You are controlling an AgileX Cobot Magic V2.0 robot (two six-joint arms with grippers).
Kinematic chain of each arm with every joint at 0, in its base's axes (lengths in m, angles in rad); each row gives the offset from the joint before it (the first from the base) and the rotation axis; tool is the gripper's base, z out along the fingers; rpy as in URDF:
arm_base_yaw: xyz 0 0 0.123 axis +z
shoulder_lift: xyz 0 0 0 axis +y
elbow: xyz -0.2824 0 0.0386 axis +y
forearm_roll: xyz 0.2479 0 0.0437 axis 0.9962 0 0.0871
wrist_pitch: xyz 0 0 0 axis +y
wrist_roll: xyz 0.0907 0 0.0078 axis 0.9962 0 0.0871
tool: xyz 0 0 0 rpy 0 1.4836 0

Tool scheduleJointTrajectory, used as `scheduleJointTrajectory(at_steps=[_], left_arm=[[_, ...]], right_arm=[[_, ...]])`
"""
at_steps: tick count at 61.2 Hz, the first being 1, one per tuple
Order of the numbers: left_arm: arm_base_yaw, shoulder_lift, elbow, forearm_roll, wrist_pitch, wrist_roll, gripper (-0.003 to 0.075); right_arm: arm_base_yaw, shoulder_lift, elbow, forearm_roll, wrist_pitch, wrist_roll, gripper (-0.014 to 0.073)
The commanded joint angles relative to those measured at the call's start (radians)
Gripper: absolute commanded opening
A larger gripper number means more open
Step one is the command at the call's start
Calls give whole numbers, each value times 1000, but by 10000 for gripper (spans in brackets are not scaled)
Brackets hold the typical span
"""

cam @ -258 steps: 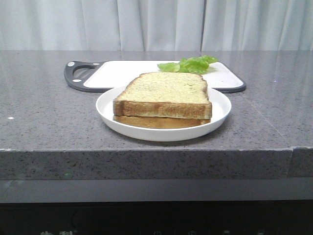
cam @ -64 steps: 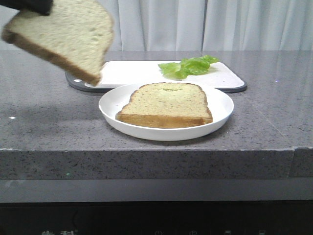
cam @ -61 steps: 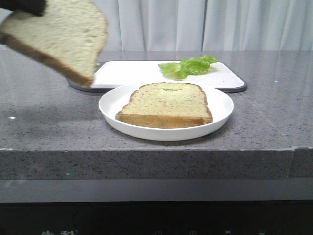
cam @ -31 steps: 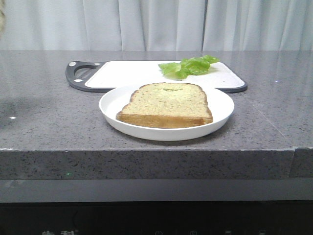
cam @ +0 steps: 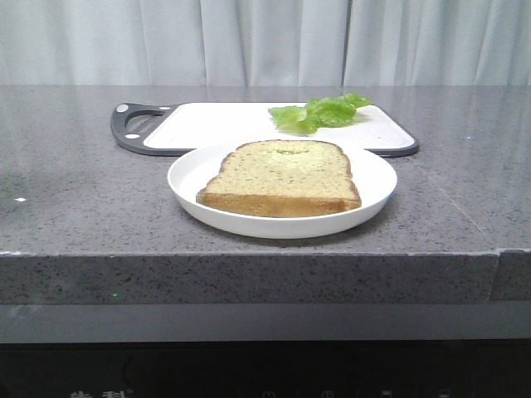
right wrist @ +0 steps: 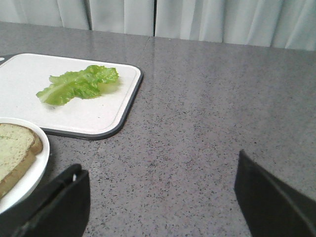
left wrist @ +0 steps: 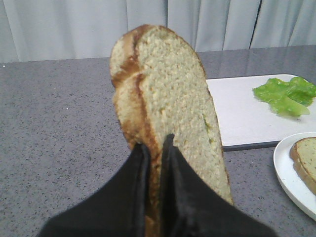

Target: Left arm grabs bread, right arm adds lettuce

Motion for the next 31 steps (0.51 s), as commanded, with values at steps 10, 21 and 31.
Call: scheduleJointTrajectory(at_steps=[10, 21, 31], left_arm=[[4, 1, -30, 21, -78, -11, -19], [4, 1, -30, 21, -78, -11, -19], [4, 1, -30, 21, -78, -11, -19]], right_arm=[[-6, 274, -190, 0, -79, -6, 612], [-4, 525, -325, 0, -110, -74, 559], [36, 726, -481, 0, -66, -91, 559]])
